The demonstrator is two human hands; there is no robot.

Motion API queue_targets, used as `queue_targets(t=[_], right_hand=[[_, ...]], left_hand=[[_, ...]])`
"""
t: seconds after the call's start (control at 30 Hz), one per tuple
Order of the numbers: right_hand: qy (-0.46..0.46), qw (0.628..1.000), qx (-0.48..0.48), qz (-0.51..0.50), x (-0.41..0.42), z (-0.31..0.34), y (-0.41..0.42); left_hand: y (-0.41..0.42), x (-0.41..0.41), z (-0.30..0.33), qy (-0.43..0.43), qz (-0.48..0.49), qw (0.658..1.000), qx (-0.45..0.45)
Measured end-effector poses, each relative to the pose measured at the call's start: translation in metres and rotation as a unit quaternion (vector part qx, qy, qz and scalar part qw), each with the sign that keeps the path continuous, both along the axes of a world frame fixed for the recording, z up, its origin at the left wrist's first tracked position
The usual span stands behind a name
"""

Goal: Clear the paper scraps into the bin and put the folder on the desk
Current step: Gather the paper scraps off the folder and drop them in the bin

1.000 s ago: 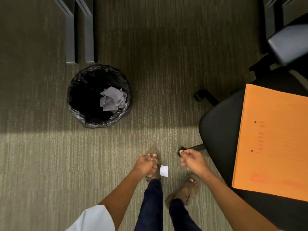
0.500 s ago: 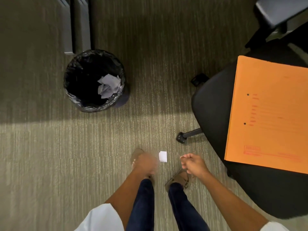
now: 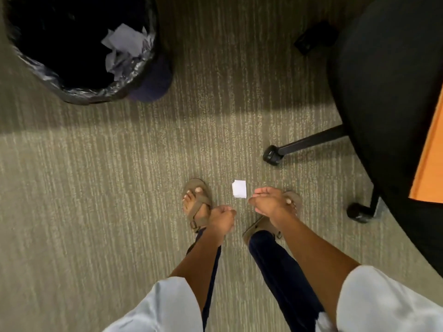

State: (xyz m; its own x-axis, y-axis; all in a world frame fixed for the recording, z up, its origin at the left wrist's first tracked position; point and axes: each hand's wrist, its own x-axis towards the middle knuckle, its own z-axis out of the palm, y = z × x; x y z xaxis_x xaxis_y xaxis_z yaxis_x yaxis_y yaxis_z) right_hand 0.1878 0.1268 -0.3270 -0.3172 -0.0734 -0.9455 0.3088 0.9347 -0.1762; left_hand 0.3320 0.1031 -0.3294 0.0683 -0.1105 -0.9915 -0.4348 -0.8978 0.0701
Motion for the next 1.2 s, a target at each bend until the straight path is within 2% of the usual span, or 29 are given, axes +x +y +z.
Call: queue_targets(t=[0.17, 0.37, 0.53, 0.67, 0.9, 1.03, 1.2], right_hand=[[0.015, 1.0, 0.005, 0.024, 0.006, -0.046, 0.011], [-0.016, 0.996, -0.008, 0.087, 0.011, -0.083, 0.027], [-0.049, 0.991, -0.012, 0.125, 0.016, -0.106, 0.028], [-0.082, 0.989, -0.028, 0.118, 0.018, -0.115, 0.029], [-0.114, 0.984, -0.031, 0.135, 0.014, -0.134, 0.029], [-0.05, 0.992, -0.039, 0.113, 0.015, -0.136, 0.032], [0.028, 0.997, -0.074, 0.009, 0.009, -0.107, 0.03]], left_hand=[[-0.001, 0.0, -0.048, 0.015, -0.047, 0.998, -0.031], [-0.011, -0.008, -0.092, 0.032, -0.108, 0.993, -0.034], [-0.008, -0.017, -0.118, 0.035, -0.092, 0.995, -0.03], [-0.006, -0.02, -0.127, 0.045, -0.064, 0.997, -0.015], [-0.014, -0.02, -0.144, 0.05, -0.084, 0.995, -0.033], [-0.015, -0.018, -0.147, 0.032, -0.061, 0.995, -0.068], [-0.022, -0.01, -0.116, 0.043, 0.027, 0.995, -0.084]])
